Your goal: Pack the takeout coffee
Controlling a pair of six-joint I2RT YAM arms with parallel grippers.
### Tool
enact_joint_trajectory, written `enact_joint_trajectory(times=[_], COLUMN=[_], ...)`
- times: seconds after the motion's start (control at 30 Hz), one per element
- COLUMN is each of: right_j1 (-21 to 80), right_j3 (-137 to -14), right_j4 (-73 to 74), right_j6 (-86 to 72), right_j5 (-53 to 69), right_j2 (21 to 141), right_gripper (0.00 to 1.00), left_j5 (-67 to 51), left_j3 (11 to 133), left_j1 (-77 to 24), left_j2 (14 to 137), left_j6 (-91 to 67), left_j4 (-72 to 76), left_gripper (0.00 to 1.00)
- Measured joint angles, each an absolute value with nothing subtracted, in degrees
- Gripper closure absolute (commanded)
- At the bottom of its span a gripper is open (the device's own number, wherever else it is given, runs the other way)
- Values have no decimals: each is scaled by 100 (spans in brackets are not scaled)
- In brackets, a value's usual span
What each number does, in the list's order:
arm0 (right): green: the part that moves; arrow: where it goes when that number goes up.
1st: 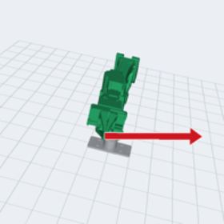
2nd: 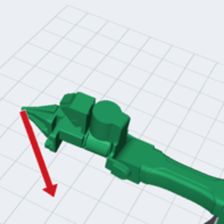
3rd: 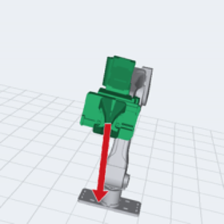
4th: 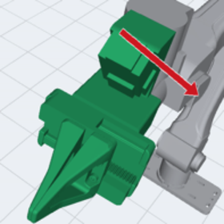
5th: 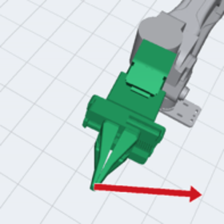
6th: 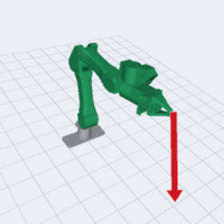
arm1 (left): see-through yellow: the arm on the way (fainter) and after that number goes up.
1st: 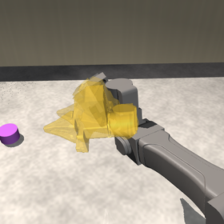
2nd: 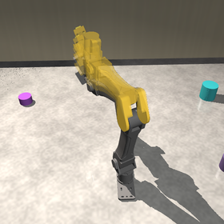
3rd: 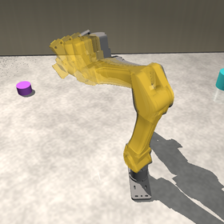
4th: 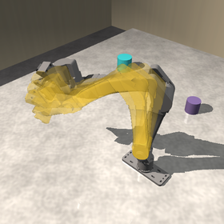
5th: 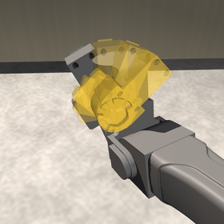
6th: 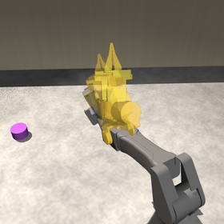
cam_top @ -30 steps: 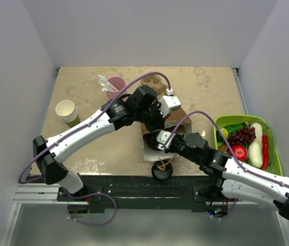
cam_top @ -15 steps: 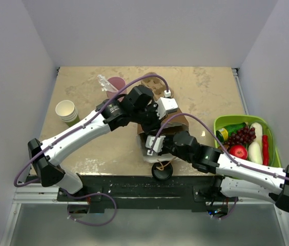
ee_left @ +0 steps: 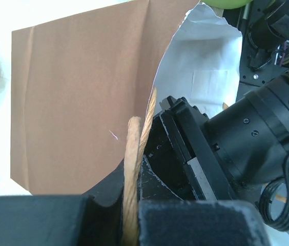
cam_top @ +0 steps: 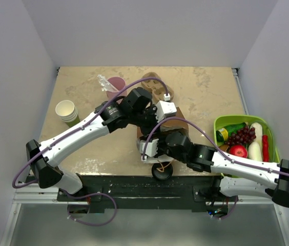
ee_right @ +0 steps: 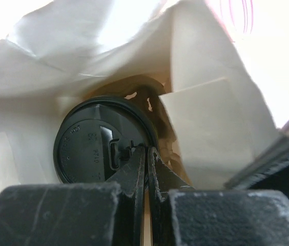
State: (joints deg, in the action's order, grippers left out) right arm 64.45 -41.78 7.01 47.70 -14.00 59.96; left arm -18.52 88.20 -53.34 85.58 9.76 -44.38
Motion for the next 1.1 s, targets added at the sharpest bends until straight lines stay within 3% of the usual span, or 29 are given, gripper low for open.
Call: enact_joint_trajectory(times=[0.47,1.1], right_j1=[6469,6563], right_j3=[-3898,-3365], right_j4=[-183,-2381], right_j6=[5046,4816], right_j5=[-1345,-2762], right_j2=[6333,7498], right_gripper=[100,100], left_j5=[-1896,-2016], left_j3=[8663,8667], left_j1=[-5325,-5249], left_j2=[8464,8713], left_j6=[945,633], left_j4=[-4368,-4169], left_gripper=[100,100])
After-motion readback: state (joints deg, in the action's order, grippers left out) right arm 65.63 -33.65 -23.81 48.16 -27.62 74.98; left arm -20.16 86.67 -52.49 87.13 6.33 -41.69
